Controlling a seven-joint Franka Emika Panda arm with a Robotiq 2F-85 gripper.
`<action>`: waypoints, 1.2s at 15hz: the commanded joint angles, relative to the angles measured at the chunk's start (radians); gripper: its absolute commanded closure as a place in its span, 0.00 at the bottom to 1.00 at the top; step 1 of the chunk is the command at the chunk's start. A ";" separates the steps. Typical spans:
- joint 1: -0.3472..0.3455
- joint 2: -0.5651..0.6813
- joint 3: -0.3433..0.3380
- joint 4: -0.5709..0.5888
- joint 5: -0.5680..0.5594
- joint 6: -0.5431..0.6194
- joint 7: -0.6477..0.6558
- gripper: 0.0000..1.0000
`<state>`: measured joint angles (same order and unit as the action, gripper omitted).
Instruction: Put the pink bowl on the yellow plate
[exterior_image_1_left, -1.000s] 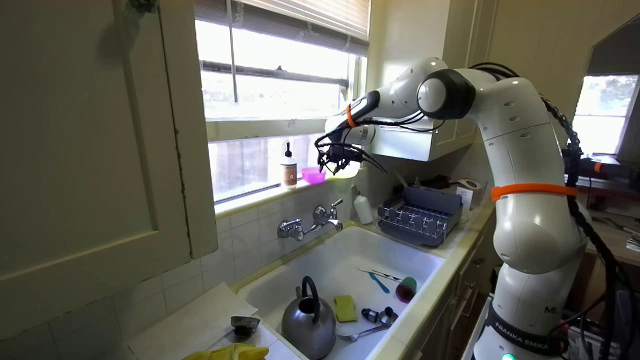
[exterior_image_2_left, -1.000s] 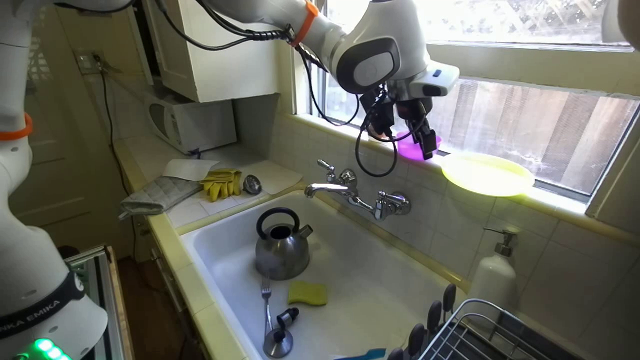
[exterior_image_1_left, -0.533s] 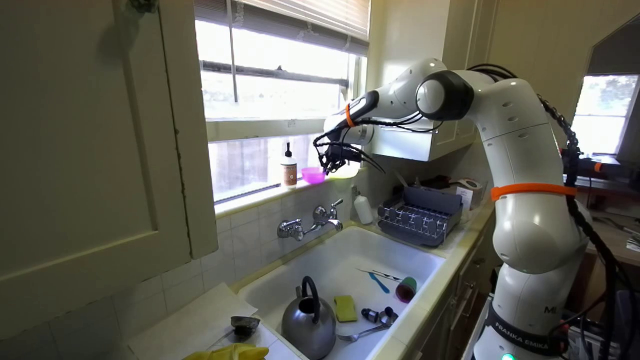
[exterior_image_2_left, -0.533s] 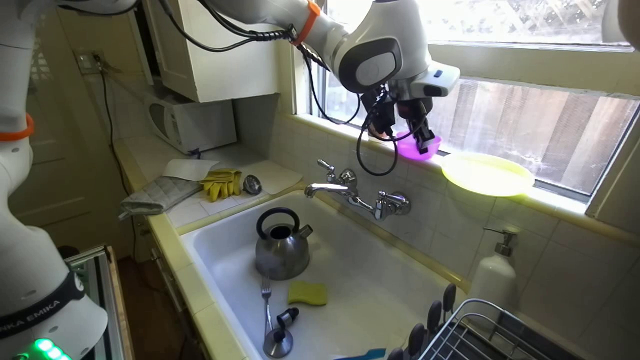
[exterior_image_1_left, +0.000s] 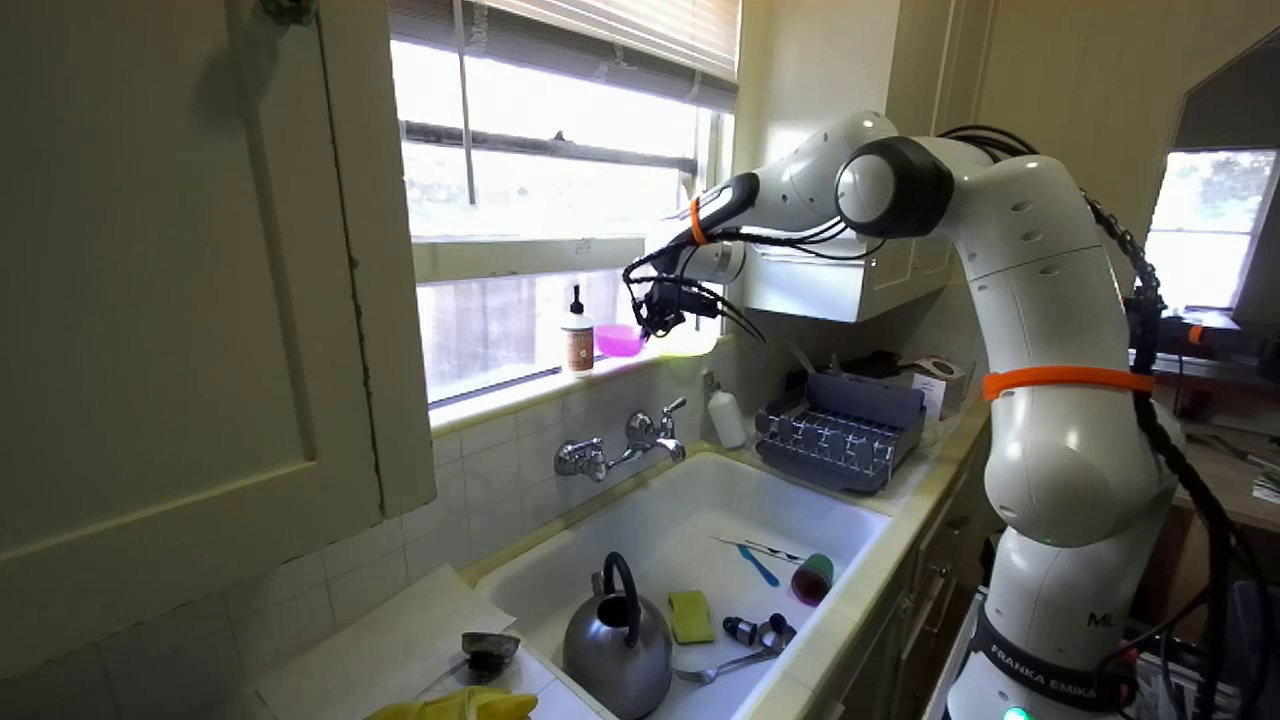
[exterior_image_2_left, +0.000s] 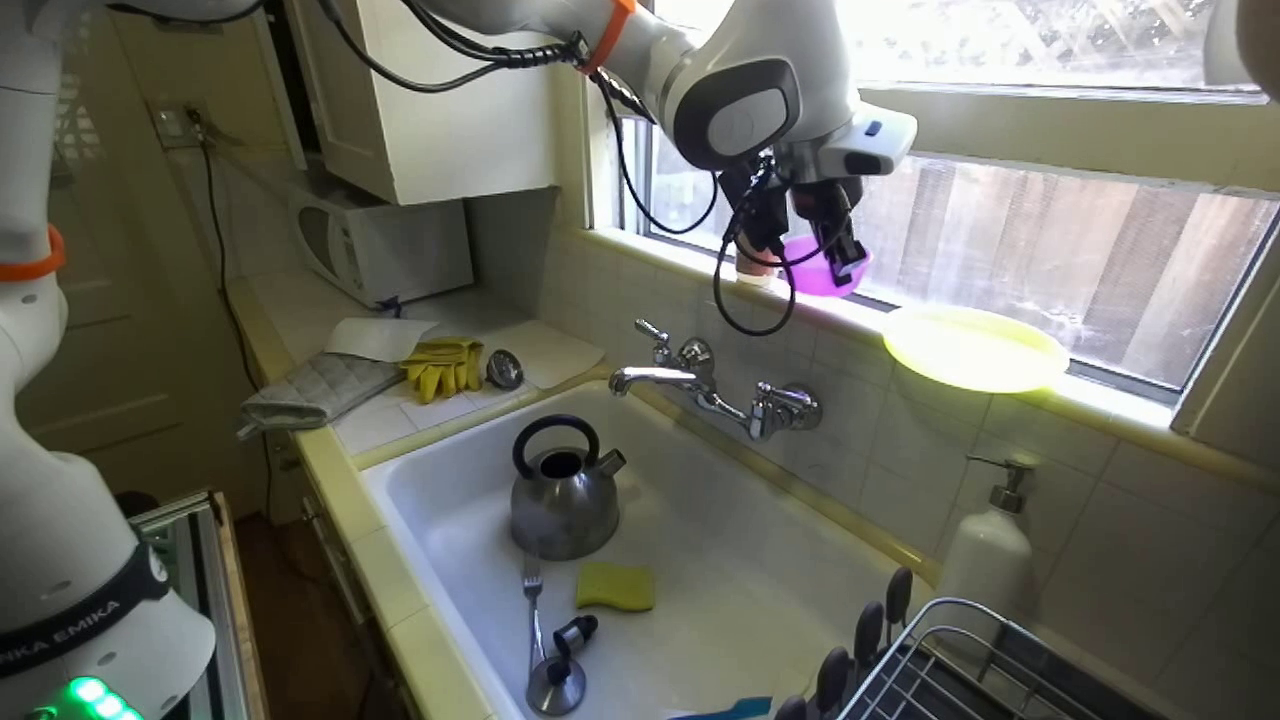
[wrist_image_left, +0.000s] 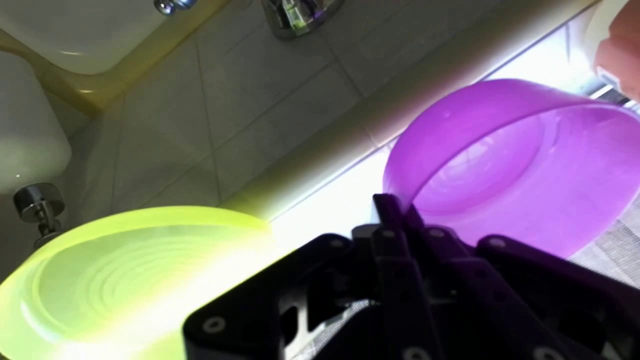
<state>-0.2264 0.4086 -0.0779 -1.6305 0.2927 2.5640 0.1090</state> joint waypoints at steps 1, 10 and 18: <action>-0.003 -0.064 -0.012 -0.051 -0.001 -0.005 -0.009 0.99; -0.044 -0.031 -0.114 0.000 -0.014 -0.011 0.058 0.99; -0.077 0.106 -0.119 0.156 -0.011 -0.037 0.117 0.99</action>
<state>-0.2914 0.4548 -0.1964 -1.5636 0.2865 2.5640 0.1848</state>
